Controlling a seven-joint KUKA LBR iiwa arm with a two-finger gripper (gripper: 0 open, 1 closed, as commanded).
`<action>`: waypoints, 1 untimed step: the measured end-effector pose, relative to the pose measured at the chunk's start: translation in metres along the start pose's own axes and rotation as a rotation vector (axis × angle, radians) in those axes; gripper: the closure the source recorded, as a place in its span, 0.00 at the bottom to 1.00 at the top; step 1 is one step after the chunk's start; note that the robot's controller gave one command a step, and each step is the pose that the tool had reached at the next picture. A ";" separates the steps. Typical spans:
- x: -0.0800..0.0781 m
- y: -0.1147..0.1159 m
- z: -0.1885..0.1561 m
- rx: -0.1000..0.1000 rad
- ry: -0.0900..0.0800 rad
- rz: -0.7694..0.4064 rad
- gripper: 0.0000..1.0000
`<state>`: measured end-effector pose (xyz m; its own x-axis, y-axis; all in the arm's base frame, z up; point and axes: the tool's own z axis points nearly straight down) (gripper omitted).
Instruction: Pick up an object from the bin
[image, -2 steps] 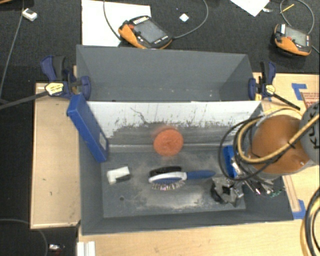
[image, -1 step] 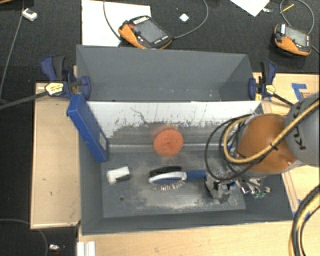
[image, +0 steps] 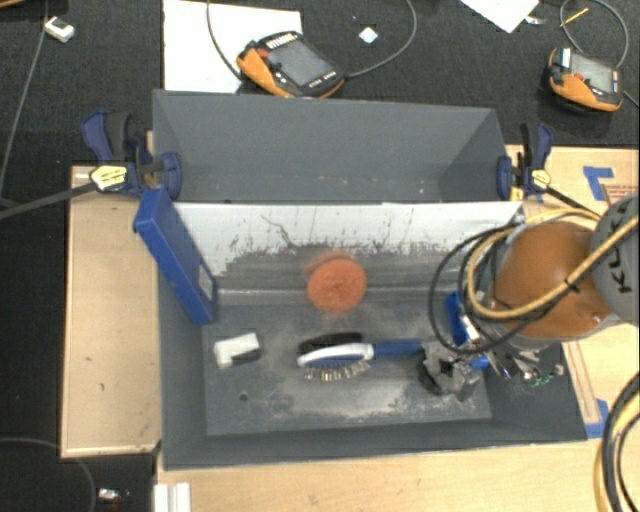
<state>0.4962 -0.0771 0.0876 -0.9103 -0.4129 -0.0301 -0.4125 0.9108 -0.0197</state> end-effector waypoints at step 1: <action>-0.028 0.030 -0.051 -0.001 -0.009 0.109 1.00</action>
Offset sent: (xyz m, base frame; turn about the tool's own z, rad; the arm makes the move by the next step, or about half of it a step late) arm -0.0072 0.0256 -0.0115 0.0533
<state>0.5080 -0.0381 0.1393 -0.9493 -0.3118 -0.0408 -0.3115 0.9501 -0.0146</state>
